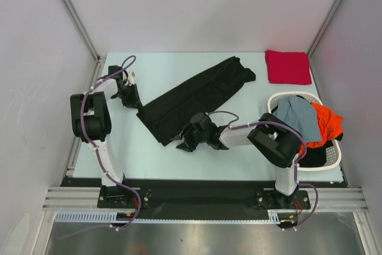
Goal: Fold and stack the t-shirts
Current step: Fold the tshirt
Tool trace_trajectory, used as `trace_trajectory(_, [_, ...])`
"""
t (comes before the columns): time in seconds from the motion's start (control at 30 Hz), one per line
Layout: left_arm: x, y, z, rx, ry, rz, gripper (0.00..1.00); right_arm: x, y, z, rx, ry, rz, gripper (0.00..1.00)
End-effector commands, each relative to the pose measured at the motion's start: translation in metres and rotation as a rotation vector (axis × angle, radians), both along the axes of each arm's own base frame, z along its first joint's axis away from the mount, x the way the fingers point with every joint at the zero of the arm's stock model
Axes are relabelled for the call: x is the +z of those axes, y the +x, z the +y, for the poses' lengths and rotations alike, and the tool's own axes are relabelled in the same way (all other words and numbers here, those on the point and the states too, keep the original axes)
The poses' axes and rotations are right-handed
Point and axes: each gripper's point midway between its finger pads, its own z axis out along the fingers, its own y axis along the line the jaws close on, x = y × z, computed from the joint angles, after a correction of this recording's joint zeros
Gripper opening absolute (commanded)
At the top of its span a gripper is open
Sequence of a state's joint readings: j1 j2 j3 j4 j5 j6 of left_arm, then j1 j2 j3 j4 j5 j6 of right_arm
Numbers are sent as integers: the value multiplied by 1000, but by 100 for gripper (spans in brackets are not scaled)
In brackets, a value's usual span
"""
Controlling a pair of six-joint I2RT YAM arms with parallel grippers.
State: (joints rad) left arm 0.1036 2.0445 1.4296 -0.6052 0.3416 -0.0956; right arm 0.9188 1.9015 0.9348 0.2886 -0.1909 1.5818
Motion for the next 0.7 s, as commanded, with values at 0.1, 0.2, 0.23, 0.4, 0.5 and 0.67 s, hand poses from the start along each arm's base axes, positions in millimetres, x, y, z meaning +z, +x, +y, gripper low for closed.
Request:
trace_trajectory(0.1, [-9, -13, 1, -1, -4, 40, 21, -11, 10, 19, -68, -22, 34, 50])
trace_trajectory(0.2, [-11, -15, 2, 3, 2, 41, 22, -13, 14, 25, -76, -43, 25, 49])
trace_trajectory(0.23, [-11, -15, 2, 3, 4, 38, 22, -18, 14, 25, -79, -61, 31, 49])
trace_trajectory(0.4, [-10, -17, 2, 0, 9, 34, 21, -24, 14, 24, -111, -116, 54, 44])
trace_trajectory(0.5, [-7, -16, 1, 1, 0, 28, 20, -30, 12, 26, -105, -140, 59, 43])
trace_trajectory(0.67, [-9, -21, -1, 5, -12, 31, 15, -39, 10, 30, -82, -159, 58, 32])
